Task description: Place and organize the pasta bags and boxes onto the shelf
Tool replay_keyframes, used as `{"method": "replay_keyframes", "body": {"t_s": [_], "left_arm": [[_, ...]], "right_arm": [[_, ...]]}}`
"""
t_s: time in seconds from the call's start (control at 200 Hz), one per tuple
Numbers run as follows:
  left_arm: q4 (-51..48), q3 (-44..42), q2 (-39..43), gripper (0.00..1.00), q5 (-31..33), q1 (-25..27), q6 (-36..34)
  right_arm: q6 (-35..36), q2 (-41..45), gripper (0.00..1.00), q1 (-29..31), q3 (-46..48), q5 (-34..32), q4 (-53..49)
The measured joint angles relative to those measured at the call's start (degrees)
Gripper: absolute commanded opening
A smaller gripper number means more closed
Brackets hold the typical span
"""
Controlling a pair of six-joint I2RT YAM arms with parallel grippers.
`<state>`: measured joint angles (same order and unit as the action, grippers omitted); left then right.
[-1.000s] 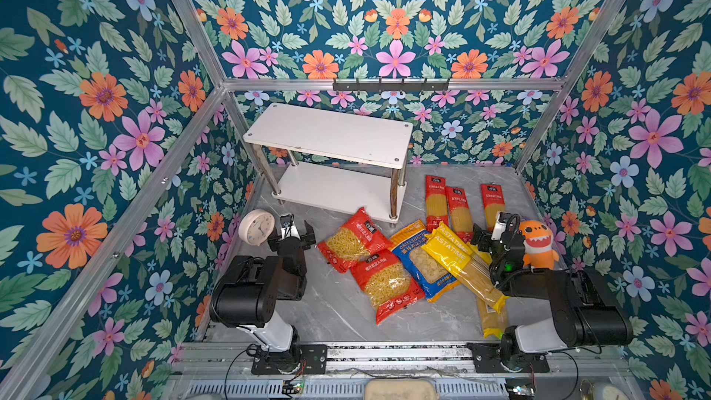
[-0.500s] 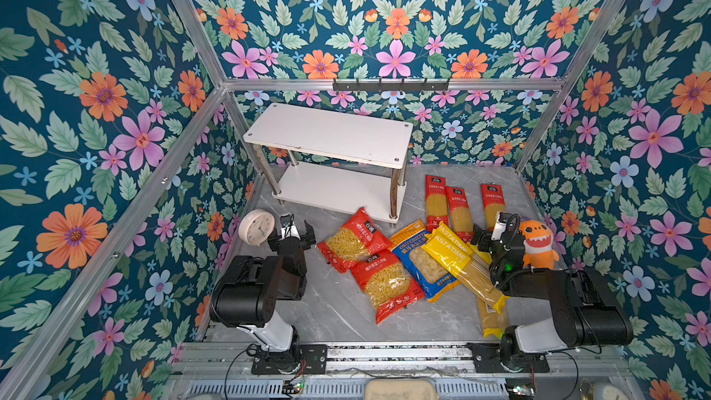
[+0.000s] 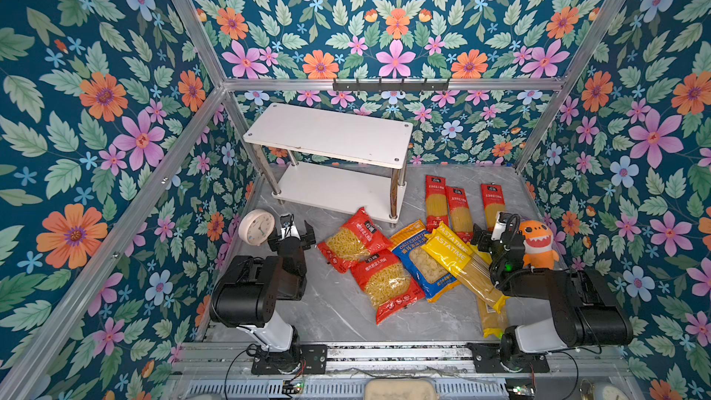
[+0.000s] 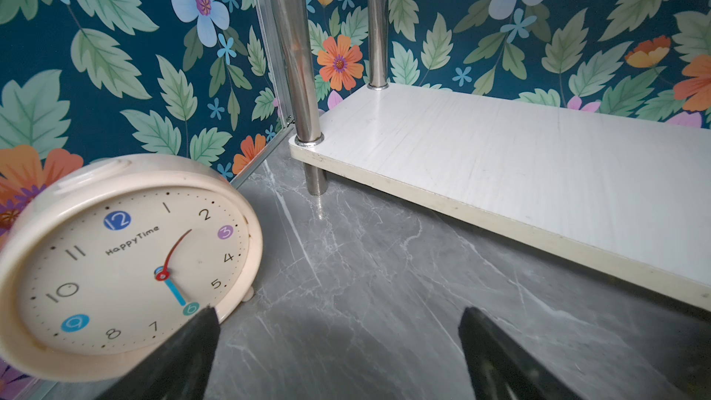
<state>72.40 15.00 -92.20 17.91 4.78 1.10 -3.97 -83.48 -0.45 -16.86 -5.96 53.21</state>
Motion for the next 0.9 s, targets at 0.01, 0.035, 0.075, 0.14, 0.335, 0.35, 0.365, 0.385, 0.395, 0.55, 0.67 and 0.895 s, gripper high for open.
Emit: {"method": "replay_keyframes", "body": {"t_s": [0.01,0.035,0.075,0.14,0.335,0.35,0.365,0.385,0.395,0.55,0.67,0.895], "left_arm": [[0.0,0.0,0.0,1.00,0.0,0.0,0.0],[0.0,0.0,0.0,1.00,0.0,0.0,0.0],[0.0,0.0,0.0,1.00,0.0,0.0,0.0],[0.0,0.0,0.0,1.00,0.0,0.0,0.0],[-0.2,0.3,0.2,1.00,-1.0,-0.7,0.0],[-0.3,0.3,0.3,1.00,-1.0,-0.7,0.0],[-0.3,0.2,0.6,1.00,-0.9,-0.7,0.0],[-0.5,0.2,1.0,1.00,-0.7,-0.6,0.0],[-0.7,0.2,1.3,1.00,-0.7,-0.6,0.0],[-9.3,3.3,8.7,1.00,2.2,1.6,0.0],[-21.6,7.5,17.9,1.00,6.3,4.6,2.9],[-45.3,13.2,31.8,1.00,7.7,8.8,12.8]], "right_arm": [[0.0,0.0,0.99,0.0,0.0,0.0,0.0],[0.0,0.0,0.99,0.0,0.0,0.0,0.0],[0.0,0.0,0.99,0.0,0.0,0.0,0.0],[0.0,0.0,0.99,0.0,0.0,0.0,0.0],[0.2,0.6,0.99,0.5,0.0,-0.3,-0.7],[0.3,1.0,0.99,0.7,0.0,-0.2,-1.0],[0.5,1.4,0.99,0.9,0.1,-0.2,-1.2],[0.8,2.3,0.99,1.4,0.1,-0.3,-1.6],[0.9,2.9,0.99,1.7,0.0,-0.6,-2.1],[1.2,13.8,0.99,6.7,-7.7,-5.9,-17.3],[-5.1,18.9,0.99,8.7,-19.5,-10.4,-38.1],[-23.3,24.2,0.83,7.1,-25.5,-0.3,-62.8]]}}
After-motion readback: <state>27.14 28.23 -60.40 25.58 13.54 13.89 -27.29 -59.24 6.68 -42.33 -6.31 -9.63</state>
